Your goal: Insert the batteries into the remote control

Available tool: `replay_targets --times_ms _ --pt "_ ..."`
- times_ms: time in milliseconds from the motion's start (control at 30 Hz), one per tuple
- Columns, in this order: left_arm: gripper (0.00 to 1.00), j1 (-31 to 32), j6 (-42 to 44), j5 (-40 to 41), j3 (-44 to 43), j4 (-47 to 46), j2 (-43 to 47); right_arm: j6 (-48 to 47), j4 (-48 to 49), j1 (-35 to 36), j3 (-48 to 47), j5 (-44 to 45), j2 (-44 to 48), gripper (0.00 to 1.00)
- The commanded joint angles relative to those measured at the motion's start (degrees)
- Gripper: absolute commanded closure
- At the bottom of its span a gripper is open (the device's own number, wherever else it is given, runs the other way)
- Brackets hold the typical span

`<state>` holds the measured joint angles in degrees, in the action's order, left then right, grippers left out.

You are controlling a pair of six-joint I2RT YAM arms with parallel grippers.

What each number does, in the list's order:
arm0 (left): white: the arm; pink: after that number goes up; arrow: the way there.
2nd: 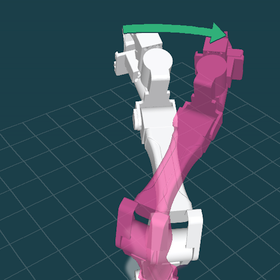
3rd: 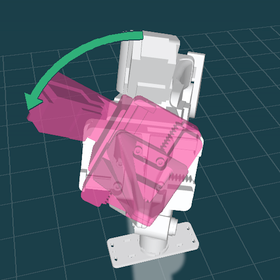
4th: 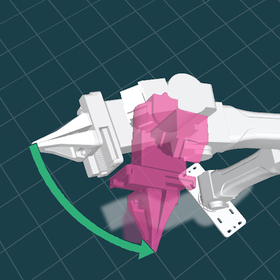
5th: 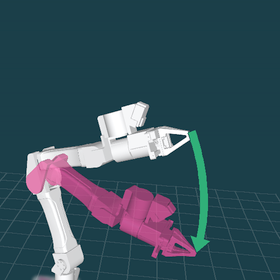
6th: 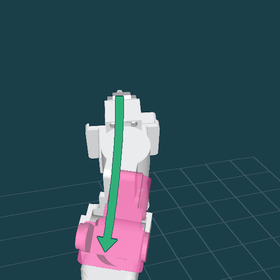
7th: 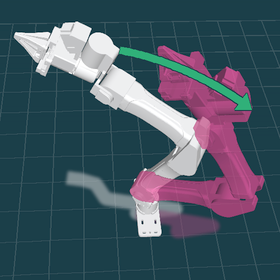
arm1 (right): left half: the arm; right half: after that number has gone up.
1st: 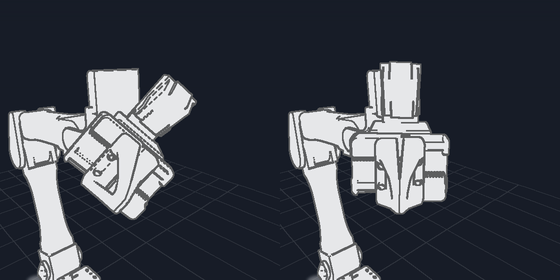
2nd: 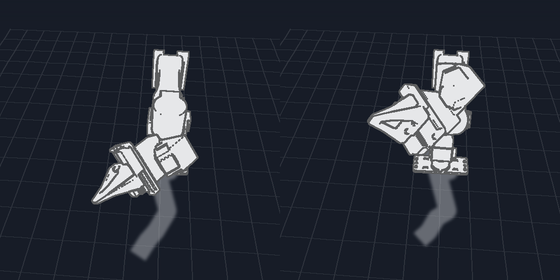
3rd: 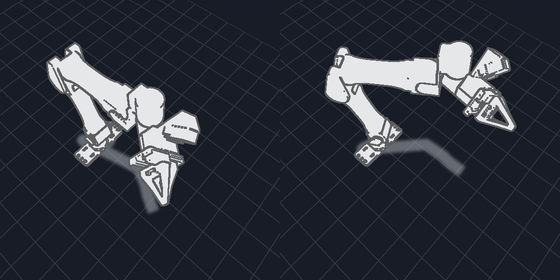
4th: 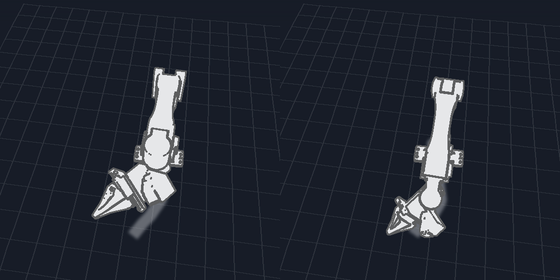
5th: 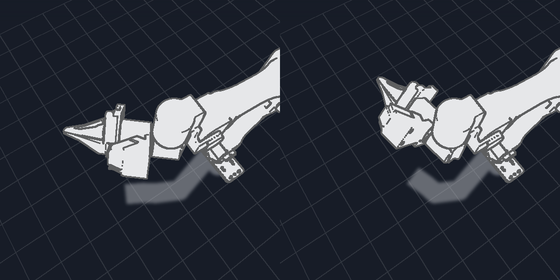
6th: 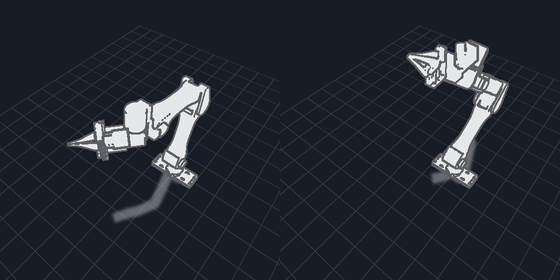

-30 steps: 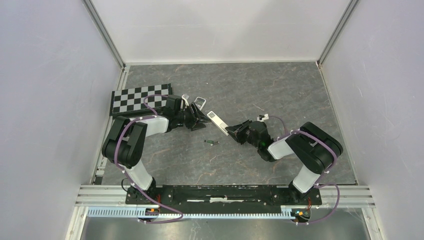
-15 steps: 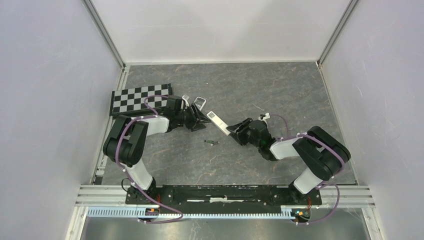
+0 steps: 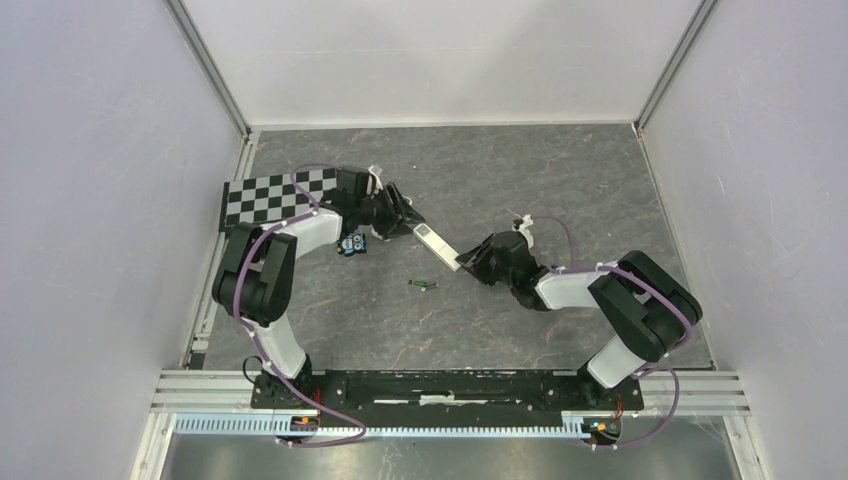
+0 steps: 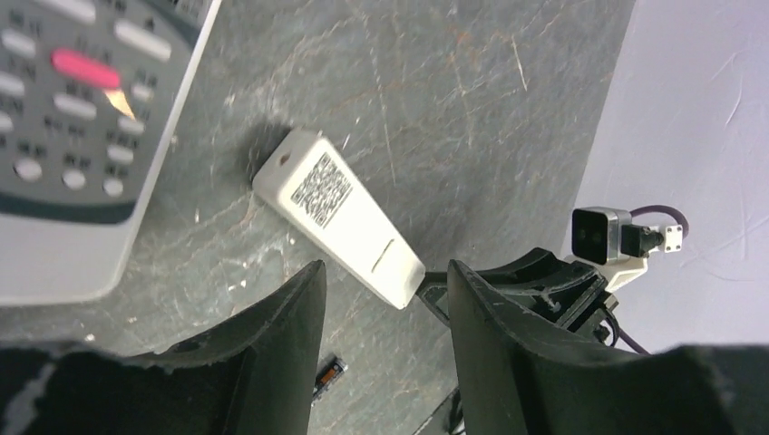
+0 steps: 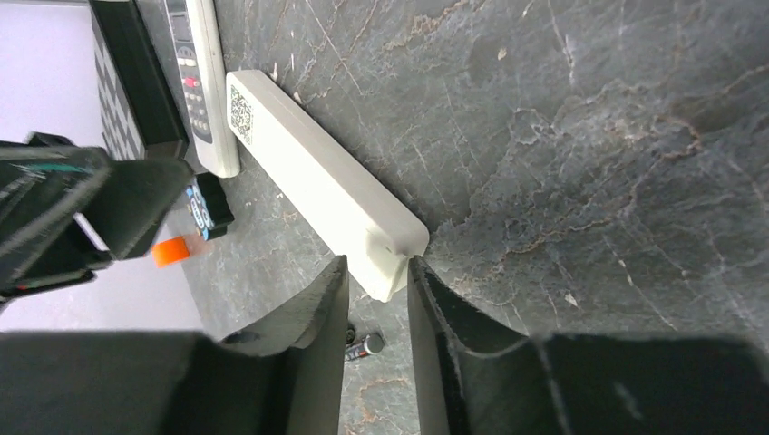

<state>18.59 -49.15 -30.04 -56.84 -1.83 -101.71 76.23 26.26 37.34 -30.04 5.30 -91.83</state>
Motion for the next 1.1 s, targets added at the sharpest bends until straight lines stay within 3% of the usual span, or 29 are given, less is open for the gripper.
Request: replay_targets --times_ms 0,167,333,567,867,1067 --pt "0.42 -0.06 9.08 3.46 -6.87 7.32 -2.11 -4.34 -2.07 -0.25 -3.27 2.79 -0.82 0.69" --pt "0.41 -0.05 14.47 5.61 -12.94 11.72 -5.42 -5.20 -5.84 -0.25 -4.92 2.52 -2.08 0.81" --pt "0.41 -0.06 18.42 4.69 -17.85 15.14 -9.56 -5.98 -8.12 -0.30 -5.51 2.35 -2.91 0.84" --pt "0.42 -0.06 19.99 3.10 -17.07 16.25 -10.18 -9.33 -11.44 -0.30 -7.75 3.05 -3.92 0.85" --pt "0.46 0.10 19.83 1.89 -14.31 18.40 -10.32 -20.25 -15.84 -0.25 -12.49 3.29 -6.32 0.81" --pt "0.46 0.47 18.77 4.97 -10.59 20.67 -7.99 -25.78 -19.73 -0.25 -16.23 3.99 -7.34 0.79"
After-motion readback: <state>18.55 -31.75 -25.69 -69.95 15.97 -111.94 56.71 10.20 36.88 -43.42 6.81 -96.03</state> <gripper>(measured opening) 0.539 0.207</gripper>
